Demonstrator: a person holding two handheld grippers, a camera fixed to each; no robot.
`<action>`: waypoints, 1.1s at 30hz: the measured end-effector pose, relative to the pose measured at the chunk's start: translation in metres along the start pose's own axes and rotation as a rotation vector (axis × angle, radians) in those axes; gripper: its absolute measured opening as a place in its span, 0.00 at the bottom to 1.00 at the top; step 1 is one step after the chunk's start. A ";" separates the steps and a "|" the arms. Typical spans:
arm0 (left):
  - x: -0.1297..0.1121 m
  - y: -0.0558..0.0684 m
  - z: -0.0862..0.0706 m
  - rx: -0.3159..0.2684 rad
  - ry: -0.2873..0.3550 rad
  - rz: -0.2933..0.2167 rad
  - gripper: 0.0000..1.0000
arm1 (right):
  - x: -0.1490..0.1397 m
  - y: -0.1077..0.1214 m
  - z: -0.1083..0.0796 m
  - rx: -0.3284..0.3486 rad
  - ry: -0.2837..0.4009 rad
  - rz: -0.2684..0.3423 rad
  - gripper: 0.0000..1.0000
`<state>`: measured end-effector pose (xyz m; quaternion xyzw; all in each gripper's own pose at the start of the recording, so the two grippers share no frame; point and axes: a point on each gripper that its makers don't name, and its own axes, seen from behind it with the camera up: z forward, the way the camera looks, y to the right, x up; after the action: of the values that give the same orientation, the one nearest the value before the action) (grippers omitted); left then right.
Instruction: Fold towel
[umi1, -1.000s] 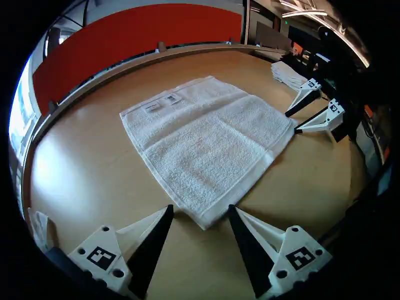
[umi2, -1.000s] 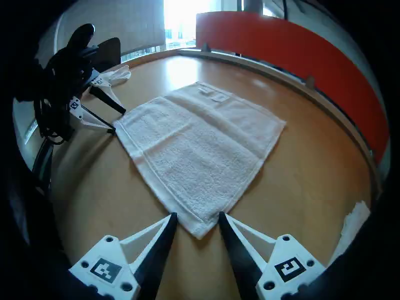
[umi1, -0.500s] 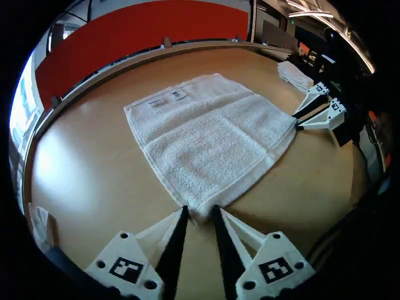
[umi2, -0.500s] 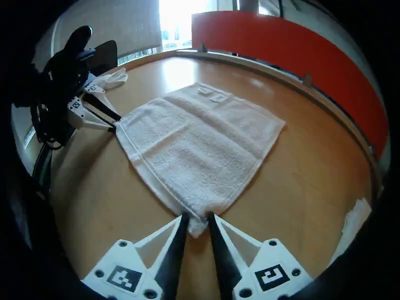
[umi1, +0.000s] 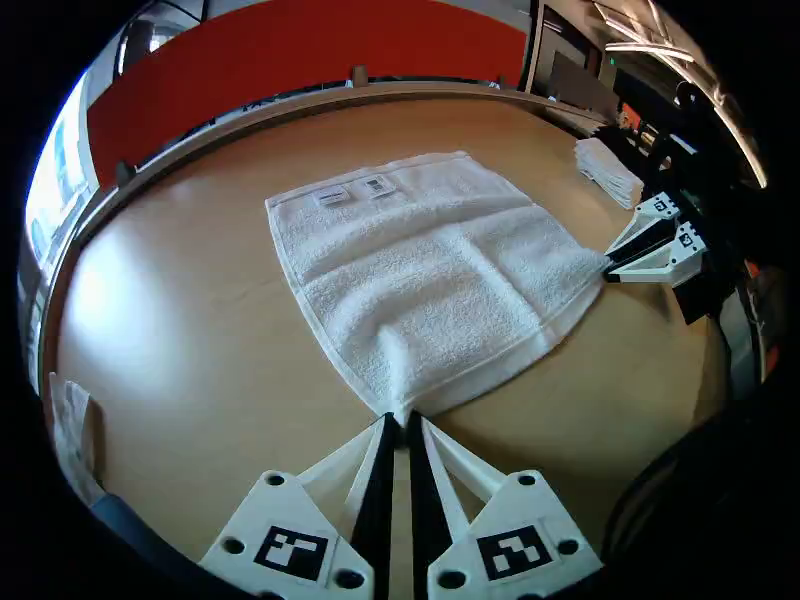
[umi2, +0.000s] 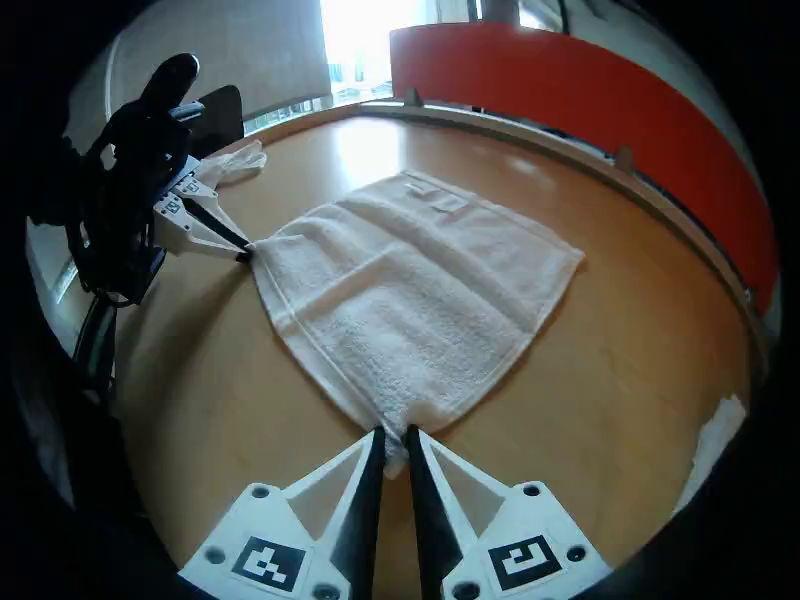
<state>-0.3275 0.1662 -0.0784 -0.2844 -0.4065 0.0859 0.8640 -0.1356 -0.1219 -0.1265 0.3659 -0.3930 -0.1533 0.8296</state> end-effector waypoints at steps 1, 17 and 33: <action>0.000 0.001 -0.001 -0.002 0.000 0.000 0.09 | 0.001 0.001 -0.001 -0.005 0.002 0.002 0.17; 0.022 0.008 -0.032 -0.017 0.026 -0.049 0.10 | 0.030 0.007 -0.029 -0.034 0.049 0.006 0.17; 0.049 0.019 -0.084 -0.021 0.048 -0.086 0.09 | 0.077 0.000 -0.078 -0.039 0.120 -0.017 0.17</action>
<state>-0.2311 0.1654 -0.1001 -0.2775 -0.3984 0.0377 0.8734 -0.0262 -0.1258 -0.1178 0.3615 -0.3362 -0.1457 0.8573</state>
